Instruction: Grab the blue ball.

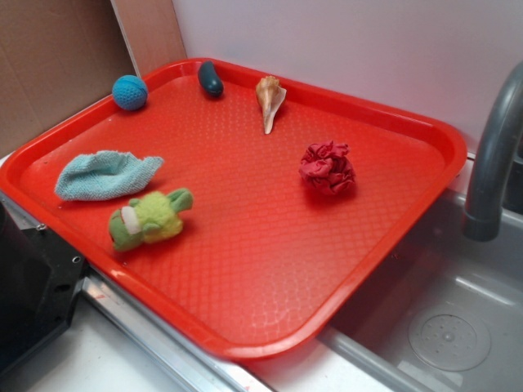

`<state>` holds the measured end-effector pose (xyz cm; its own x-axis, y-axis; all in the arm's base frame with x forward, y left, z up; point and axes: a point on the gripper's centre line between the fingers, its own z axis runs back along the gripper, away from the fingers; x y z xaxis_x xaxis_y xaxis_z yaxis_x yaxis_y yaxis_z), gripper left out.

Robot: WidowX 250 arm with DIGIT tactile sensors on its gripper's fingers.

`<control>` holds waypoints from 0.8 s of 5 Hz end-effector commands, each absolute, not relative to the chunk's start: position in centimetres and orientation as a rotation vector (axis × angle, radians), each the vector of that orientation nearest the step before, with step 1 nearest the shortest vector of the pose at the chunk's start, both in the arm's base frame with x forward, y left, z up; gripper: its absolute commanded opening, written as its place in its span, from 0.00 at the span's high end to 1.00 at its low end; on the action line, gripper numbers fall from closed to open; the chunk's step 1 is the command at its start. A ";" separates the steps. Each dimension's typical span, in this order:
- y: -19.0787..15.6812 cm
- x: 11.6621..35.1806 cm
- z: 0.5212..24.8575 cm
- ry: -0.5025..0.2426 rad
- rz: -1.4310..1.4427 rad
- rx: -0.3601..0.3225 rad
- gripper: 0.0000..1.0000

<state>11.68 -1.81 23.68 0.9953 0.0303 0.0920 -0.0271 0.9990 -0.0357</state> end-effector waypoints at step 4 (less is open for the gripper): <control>9.6 20.9 15.7 -0.286 0.777 0.055 0.00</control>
